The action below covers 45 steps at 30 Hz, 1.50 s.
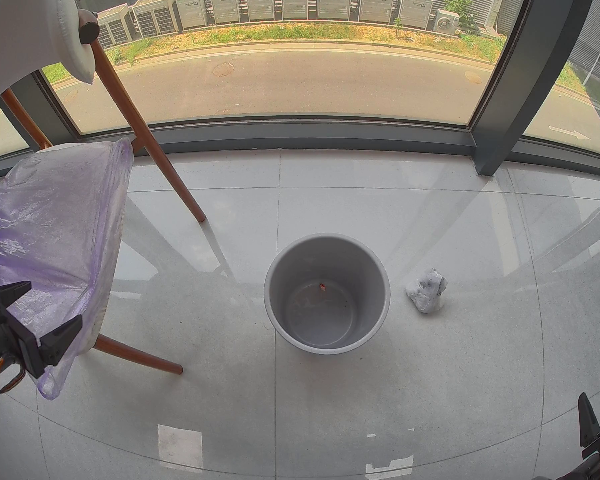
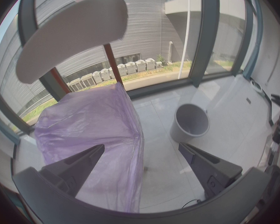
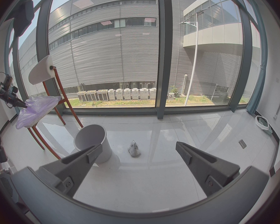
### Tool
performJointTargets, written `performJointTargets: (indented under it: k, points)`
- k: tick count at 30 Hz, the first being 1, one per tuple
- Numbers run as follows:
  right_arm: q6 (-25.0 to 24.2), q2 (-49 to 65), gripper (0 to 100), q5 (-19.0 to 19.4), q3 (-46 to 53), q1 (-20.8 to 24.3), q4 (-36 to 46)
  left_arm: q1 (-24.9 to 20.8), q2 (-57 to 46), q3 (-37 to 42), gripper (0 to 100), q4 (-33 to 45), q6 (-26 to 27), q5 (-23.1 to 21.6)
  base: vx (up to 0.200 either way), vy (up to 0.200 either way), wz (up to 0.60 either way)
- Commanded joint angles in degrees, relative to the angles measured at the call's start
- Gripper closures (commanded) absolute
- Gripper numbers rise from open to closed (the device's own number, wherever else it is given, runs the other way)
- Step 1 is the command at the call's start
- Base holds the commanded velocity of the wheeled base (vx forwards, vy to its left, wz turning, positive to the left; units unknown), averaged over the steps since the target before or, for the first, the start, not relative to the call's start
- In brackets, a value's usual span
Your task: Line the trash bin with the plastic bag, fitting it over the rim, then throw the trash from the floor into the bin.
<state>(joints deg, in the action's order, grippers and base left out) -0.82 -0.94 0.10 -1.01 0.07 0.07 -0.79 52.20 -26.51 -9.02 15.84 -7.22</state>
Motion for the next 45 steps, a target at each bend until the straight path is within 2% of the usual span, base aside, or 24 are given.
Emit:
performJointTargets:
  k: [1, 5, 9, 12, 14, 15, 17, 23, 33, 34, 45]
  points:
    - [0.03, 0.68, 0, -0.01, 1.01, 0.01, 0.01, -0.70, 12.84, -3.19, 0, -0.91, 5.26, 0.27, 0.000, 0.000, 0.00]
    - [0.03, 0.68, 0, -0.01, 1.01, 0.01, -0.07, -0.97, 19.17, -4.95, 0, -6.18, 7.10, 0.71, 0.000, 0.000, 0.00]
    - [0.03, 0.68, 0, -0.01, 1.01, 0.01, -0.07, -1.84, 25.67, -8.03, 0, -11.98, 7.54, 3.79, 0.000, 0.000, 0.00]
    - [0.03, 0.68, 0, -0.01, 1.01, 0.01, -0.07, -3.60, 29.45, -10.14, 0, -14.09, 7.37, 6.87, 0.000, 0.000, 0.00]
    - [0.03, 0.68, 0, -0.01, 1.01, 0.01, -0.07, -3.60, 29.45, -10.14, 0, -14.09, 7.37, 6.87, 0.000, 0.000, 0.00]
    - [0.03, 0.68, 0, -0.01, 1.01, 0.01, 0.01, -5.54, 32.61, -12.07, 0, -15.94, 6.75, 11.96, 0.000, 0.000, 0.00]
    - [0.11, 0.68, 0, -0.01, 1.01, 0.01, 0.01, -5.80, 33.93, -12.68, 0, -16.91, 6.75, 13.63, 0.000, 0.000, 0.00]
    - [0.11, 0.68, 0, -0.01, 1.01, 0.01, 0.01, -5.54, 36.13, -14.44, 0, -16.99, 6.75, 16.01, 0.000, 0.000, 0.00]
    - [0.03, 0.68, 0, -0.01, 1.01, 0.01, 0.01, -5.45, 37.71, -15.41, 0, -17.43, 6.93, 17.24, 0.000, 0.000, 0.00]
    - [0.03, 0.68, 0, -0.01, 1.01, 0.01, 0.01, -5.36, 37.98, -15.41, 100, -17.70, 6.93, 17.85, 0.000, 0.000, 0.00]
    - [0.03, 0.68, 0, -0.01, 1.01, 0.01, -0.07, -5.10, 36.75, -15.06, 100, -17.61, 6.84, 17.85, 0.000, 0.000, 0.00]
